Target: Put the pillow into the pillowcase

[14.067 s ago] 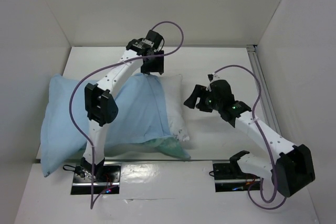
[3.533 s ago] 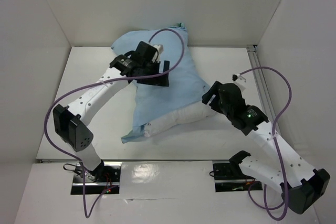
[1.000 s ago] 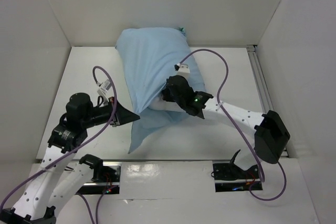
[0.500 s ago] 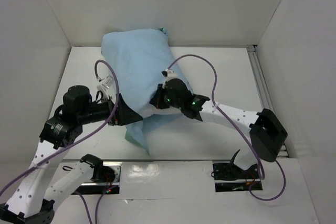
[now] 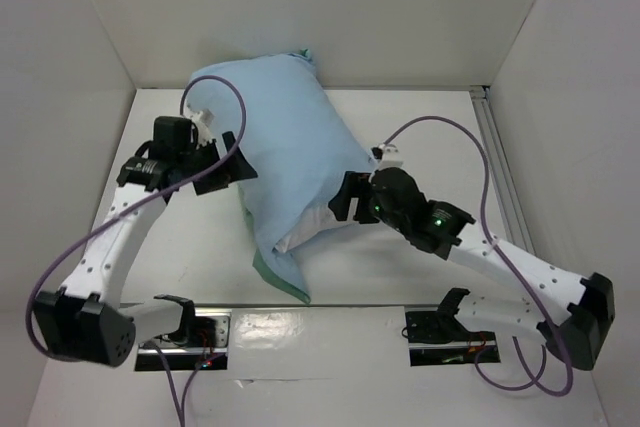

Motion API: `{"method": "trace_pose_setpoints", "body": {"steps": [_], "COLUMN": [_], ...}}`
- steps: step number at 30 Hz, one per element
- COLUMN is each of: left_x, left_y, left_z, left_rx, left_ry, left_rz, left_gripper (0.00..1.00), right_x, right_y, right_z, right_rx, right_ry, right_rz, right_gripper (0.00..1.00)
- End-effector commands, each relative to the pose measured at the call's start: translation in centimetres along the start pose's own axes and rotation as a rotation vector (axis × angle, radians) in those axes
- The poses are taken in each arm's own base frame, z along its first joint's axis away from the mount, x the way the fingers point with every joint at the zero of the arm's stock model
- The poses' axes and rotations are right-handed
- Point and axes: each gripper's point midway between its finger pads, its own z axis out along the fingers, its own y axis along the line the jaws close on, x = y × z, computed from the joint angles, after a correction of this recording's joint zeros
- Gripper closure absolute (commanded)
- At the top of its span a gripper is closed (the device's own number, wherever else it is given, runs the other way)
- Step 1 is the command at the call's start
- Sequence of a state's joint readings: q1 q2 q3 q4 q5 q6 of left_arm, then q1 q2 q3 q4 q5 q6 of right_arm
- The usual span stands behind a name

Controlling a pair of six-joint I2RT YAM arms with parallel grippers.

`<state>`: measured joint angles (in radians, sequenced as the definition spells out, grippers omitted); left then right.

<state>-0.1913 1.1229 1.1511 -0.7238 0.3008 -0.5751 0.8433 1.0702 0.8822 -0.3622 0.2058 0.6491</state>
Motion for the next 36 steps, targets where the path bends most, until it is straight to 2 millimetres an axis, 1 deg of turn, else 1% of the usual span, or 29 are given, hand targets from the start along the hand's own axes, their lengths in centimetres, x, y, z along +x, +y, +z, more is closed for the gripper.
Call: {"method": "trace_pose_setpoints", "body": {"steps": [1, 3, 4, 5, 6, 7, 8, 9, 12, 13, 15, 16, 17, 19, 20, 21, 22, 23, 24, 25, 26, 27, 28, 29, 30, 31, 34, 35, 36], "left_x": [-5.9, -8.5, -9.6, -10.3, -11.4, -12.5, -12.9, -13.5, -15.5, -16.3, -16.6, -17.6, -16.9, -16.9, -16.8, -16.5, -15.5, -15.4, -15.8, -15.8, -14.5, -14.3, -14.9, -13.8, -12.9, -12.4, -10.3, -9.9, -9.8], "left_y": [2.5, 2.8, 4.2, 5.3, 5.3, 6.1, 6.3, 6.9, 7.1, 7.6, 6.9, 6.6, 7.1, 6.4, 6.1, 5.8, 5.6, 6.5, 5.9, 6.0, 7.4, 7.7, 6.2, 7.4, 7.5, 7.0, 6.5, 6.3, 6.4], "left_z": [2.0, 2.9, 3.4, 5.0, 5.6, 6.4, 7.4, 9.2, 11.4, 12.8, 14.6, 14.9, 16.7, 17.8, 18.1, 18.2, 18.4, 18.4, 16.8, 15.9, 15.3, 14.3, 11.7, 10.9, 9.9, 8.0, 6.1, 5.6, 5.1], "left_rx": [-0.008, 0.052, 0.035, 0.020, 0.024, 0.018, 0.025, 0.025, 0.061, 0.060, 0.071, 0.086, 0.079, 0.104, 0.133, 0.163, 0.194, 0.181, 0.199, 0.199, 0.169, 0.157, 0.168, 0.117, 0.090, 0.076, 0.039, 0.024, 0.006], "left_ry": [-0.130, -0.184, -0.206, -0.191, -0.200, -0.212, -0.195, -0.163, -0.179, -0.175, -0.153, -0.161, -0.125, -0.110, -0.099, -0.090, -0.064, -0.062, -0.088, -0.105, -0.105, -0.123, -0.178, -0.183, -0.177, -0.208, -0.188, -0.185, -0.185], "left_rz": [-0.066, -0.105, -0.123, -0.152, -0.148, -0.154, -0.159, -0.183, -0.174, -0.185, -0.173, -0.164, -0.172, -0.170, -0.165, -0.159, -0.173, -0.190, -0.188, -0.188, -0.214, -0.217, -0.185, -0.193, -0.197, -0.174, -0.178, -0.151, -0.140], "left_gripper": [0.00, 0.00, 0.00, 0.00, 0.00, 0.00, 0.00, 0.00, 0.00, 0.00, 0.00, 0.00, 0.00, 0.00, 0.06, 0.55, 0.94, 1.00, 1.00, 1.00, 1.00, 1.00, 1.00, 1.00, 1.00, 1.00, 1.00, 0.90, 0.68], "right_x": [-0.1, 0.0, -0.6, -0.7, -0.3, -0.6, -0.5, -0.1, 0.9, 0.8, 1.3, 1.1, 1.0, 0.4, -0.1, -0.6, -1.7, -2.6, -3.5, -4.3, -6.2, -6.5, -7.4, -8.6, -9.8, -10.7, -12.7, -13.0, -13.1], "right_y": [-2.9, -3.5, -3.9, -4.4, -5.1, -4.9, -5.3, -5.3, -5.0, -5.3, -4.7, -4.8, -4.4, -4.5, -5.0, -5.3, -6.1, -6.2, -6.5, -6.9, -7.4, -7.9, -8.2, -9.4, -9.0, -9.8, -9.8, -10.1, -9.9], "right_z": [-3.3, -4.2, -5.2, -5.4, -5.3, -5.6, -5.3, -4.8, -2.7, -1.9, 0.2, 0.9, 2.2, 3.5, 4.9, 5.5, 6.1, 7.0, 7.3, 7.7, 7.8, 8.3, 8.6, 8.6, 9.2, 9.5, 10.8, 11.0, 11.4], "right_rx": [0.113, 0.128, 0.131, 0.139, 0.157, 0.132, 0.136, 0.123, 0.052, 0.052, 0.022, 0.015, 0.000, 0.002, 0.028, 0.043, 0.066, 0.084, 0.097, 0.107, 0.110, 0.116, 0.114, 0.130, 0.095, 0.101, 0.087, 0.088, 0.079], "right_ry": [-0.023, -0.052, -0.095, -0.116, -0.126, -0.149, -0.164, -0.156, -0.117, -0.109, -0.062, -0.064, -0.063, -0.074, -0.075, -0.077, -0.092, -0.089, -0.104, -0.115, -0.141, -0.132, -0.147, -0.163, -0.164, -0.170, -0.174, -0.168, -0.160], "right_rz": [0.083, 0.176, 0.218, 0.258, 0.324, 0.364, 0.401, 0.436, 0.482, 0.487, 0.486, 0.466, 0.455, 0.414, 0.406, 0.394, 0.362, 0.344, 0.332, 0.319, 0.294, 0.283, 0.270, 0.257, 0.242, 0.224, 0.188, 0.180, 0.180], "right_gripper": [0.14, 0.12, 0.10, 0.10, 0.10, 0.10, 0.12, 0.14, 0.17, 0.18, 0.18, 0.18, 0.20, 0.23, 0.34, 0.45, 0.55, 0.65, 0.84, 0.91, 0.95, 1.00, 1.00, 1.00, 1.00, 1.00, 1.00, 1.00, 1.00]}}
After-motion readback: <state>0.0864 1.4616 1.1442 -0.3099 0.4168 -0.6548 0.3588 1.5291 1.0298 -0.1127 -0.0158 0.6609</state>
